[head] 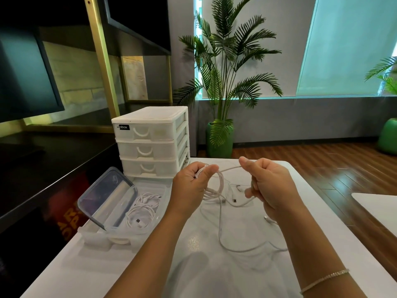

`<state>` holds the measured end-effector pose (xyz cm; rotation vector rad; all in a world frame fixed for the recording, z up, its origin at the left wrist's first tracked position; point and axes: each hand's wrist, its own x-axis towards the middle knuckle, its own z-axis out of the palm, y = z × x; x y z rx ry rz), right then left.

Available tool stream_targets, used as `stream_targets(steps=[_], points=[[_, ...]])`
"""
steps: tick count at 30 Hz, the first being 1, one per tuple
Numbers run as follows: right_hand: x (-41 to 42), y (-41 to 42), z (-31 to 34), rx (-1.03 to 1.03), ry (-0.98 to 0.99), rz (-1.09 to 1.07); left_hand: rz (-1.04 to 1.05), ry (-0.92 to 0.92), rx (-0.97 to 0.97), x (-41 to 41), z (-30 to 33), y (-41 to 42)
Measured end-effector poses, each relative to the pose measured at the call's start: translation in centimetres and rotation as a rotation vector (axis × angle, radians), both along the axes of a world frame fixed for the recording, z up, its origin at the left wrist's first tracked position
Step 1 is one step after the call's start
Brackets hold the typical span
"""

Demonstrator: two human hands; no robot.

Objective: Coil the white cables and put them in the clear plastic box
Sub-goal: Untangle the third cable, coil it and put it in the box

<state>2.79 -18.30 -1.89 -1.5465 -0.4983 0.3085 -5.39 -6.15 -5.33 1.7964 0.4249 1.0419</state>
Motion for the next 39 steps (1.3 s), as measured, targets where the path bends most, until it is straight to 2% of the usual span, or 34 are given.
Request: stream_targets(steps=[6, 11, 14, 19, 25, 30, 34, 39], points=[[0.0, -0.5, 0.4, -0.002, 0.094, 0.026, -0.159, 0.030, -0.152, -0.2, 0.3, 0.0], [-0.1, 0.0, 0.2, -0.045, 0.185, 0.047, -0.427, -0.036, -0.372, -0.2, 0.4, -0.7], [0.1, 0.0, 0.0, -0.020, 0.286, 0.069, -0.489, -0.053, -0.387, -0.1, 0.3, -1.0], [0.1, 0.1, -0.2, 0.017, 0.356, 0.104, -0.479, -0.049, -0.318, -0.1, 0.2, -1.1], [0.1, 0.0, -0.3, -0.095, 0.378, 0.164, -0.367, 0.029, -0.017, -0.1, 0.6, -1.8], [0.1, 0.0, -0.4, -0.097, 0.395, 0.197, -0.466, 0.014, -0.073, -0.3, 0.6, -2.1], [0.0, 0.0, -0.4, -0.144, 0.361, 0.214, -0.371, 0.030, -0.055, -0.1, 0.4, -2.0], [-0.4, 0.1, -0.3, -0.215, 0.147, 0.214, -0.213, -0.051, -0.035, -0.2, 0.7, -1.7]])
